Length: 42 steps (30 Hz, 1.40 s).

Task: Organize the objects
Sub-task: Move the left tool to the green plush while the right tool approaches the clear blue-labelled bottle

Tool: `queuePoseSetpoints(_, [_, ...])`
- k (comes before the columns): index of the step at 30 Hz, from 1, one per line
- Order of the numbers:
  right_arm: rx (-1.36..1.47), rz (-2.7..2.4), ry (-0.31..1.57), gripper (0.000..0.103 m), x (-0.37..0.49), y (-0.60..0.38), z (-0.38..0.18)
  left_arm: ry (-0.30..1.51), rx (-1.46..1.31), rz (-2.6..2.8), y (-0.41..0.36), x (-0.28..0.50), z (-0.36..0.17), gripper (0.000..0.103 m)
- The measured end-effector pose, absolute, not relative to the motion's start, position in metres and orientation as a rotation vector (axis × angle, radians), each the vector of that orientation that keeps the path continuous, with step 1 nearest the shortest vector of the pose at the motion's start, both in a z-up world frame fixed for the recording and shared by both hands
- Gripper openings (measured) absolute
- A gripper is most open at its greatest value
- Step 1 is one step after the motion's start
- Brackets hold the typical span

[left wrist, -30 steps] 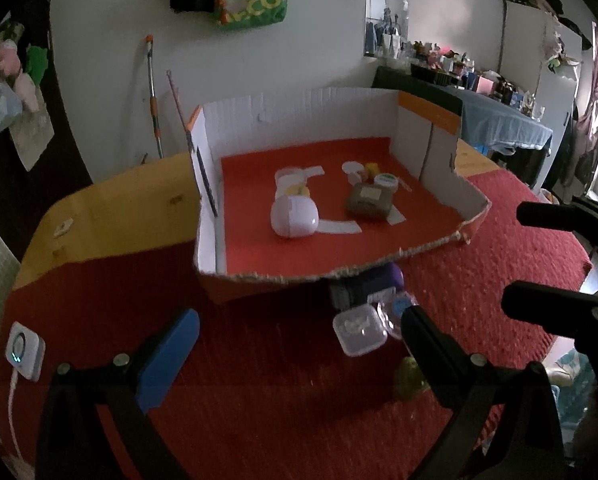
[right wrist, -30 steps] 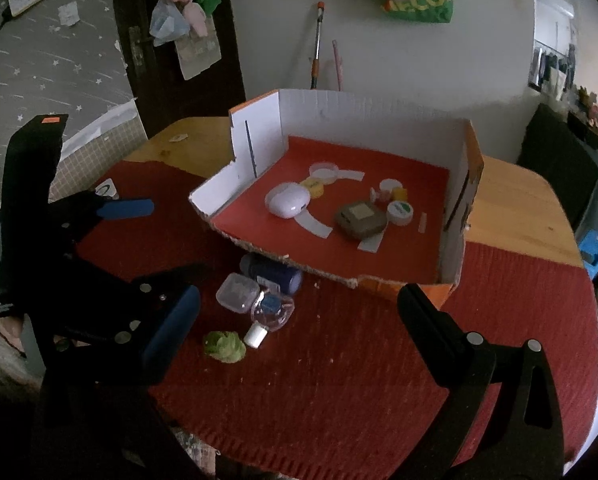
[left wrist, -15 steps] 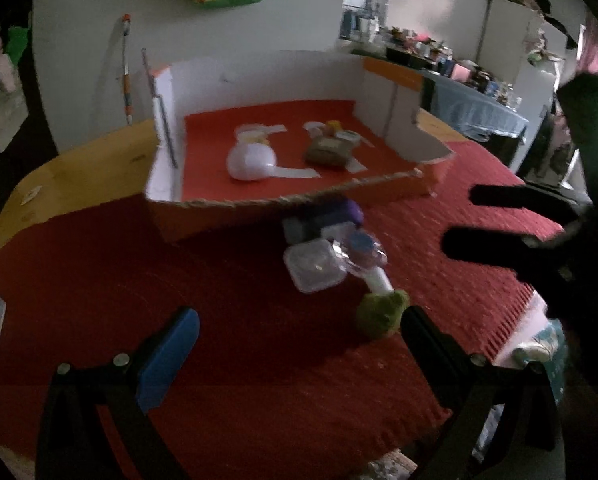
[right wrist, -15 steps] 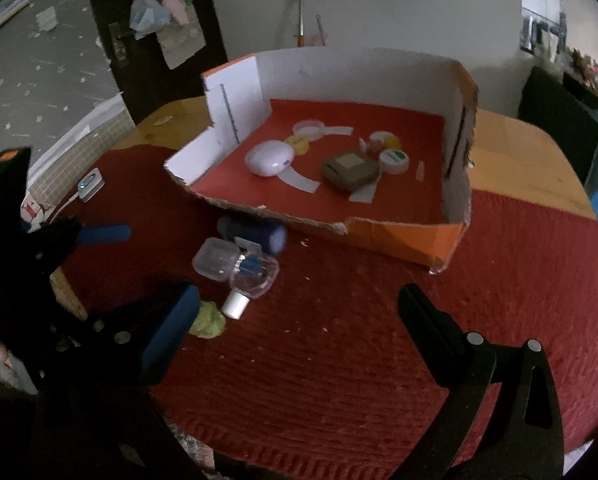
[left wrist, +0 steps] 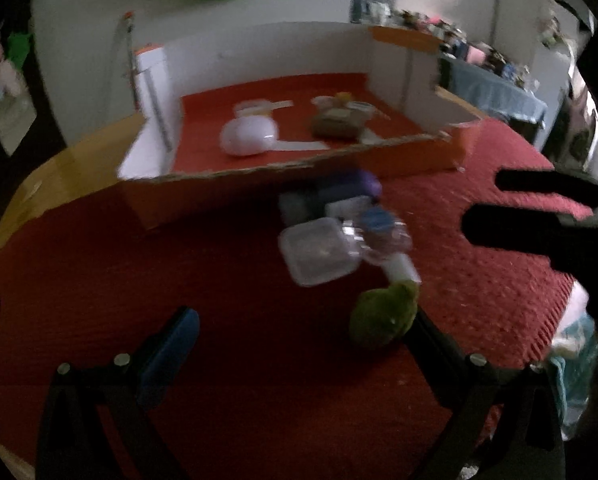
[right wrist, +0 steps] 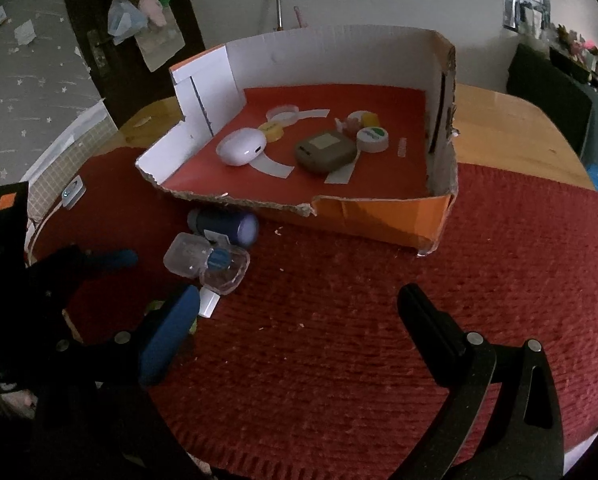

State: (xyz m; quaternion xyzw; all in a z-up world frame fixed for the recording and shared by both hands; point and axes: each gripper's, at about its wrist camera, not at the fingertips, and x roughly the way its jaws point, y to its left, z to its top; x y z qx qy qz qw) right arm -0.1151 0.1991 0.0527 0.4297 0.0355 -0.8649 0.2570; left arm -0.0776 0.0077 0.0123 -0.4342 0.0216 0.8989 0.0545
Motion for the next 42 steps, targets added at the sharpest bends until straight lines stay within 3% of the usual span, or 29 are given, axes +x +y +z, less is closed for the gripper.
queuePoseSetpoints(8, [1.139, -2.336, 0.197, 0.101, -0.111, 0.168, 0.041, -0.06, -1.306, 2.812, -0.035, -0.076, 0.019, 0.102])
queuePoseSetpoints(13, [1.117, -2.334, 0.259, 0.1, -0.109, 0.152, 0.034, -0.077, -1.306, 2.791, -0.039, -0.071, 0.016, 0.091])
queuePoseSetpoints(16, [1.106, -2.336, 0.272, 0.098, -0.109, 0.149, 0.032, -0.075, -1.289, 2.792, -0.04, -0.067, 0.014, 0.091])
queuePoseSetpoints(18, [1.106, -2.346, 0.285, 0.089, -0.111, 0.149, 0.03, -0.085, -1.276, 2.785, -0.041, -0.064, 0.015, 0.091])
queuePoseSetpoints(24, [1.121, -2.346, 0.282, 0.081, -0.115, 0.152, 0.026, -0.045, -1.248, 2.785, -0.031, -0.06, 0.013, 0.089])
queuePoseSetpoints(28, [1.084, -2.33, 0.347, 0.07, -0.111, 0.14, 0.023, 0.001, -1.221, 2.781, -0.019, -0.06, 0.015, 0.074])
queuePoseSetpoints(31, [1.064, -2.321, 0.354, 0.053, -0.109, 0.138, 0.023, 0.023, -1.206, 2.78, -0.015, -0.059, 0.015, 0.057])
queuePoseSetpoints(33, [1.061, -2.314, 0.342, 0.036, -0.109, 0.139, 0.025, 0.014, -1.2, 2.775, -0.015, -0.059, 0.016, 0.046])
queuePoseSetpoints(34, [1.063, -2.311, 0.336, 0.036, -0.109, 0.14, 0.025, 0.004, -1.2, 2.772, -0.015, -0.059, 0.017, 0.039])
queuePoseSetpoints(42, [1.065, -2.298, 0.294, 0.036, -0.106, 0.144, 0.029, -0.046, -1.196, 2.747, -0.019, -0.059, 0.022, 0.037])
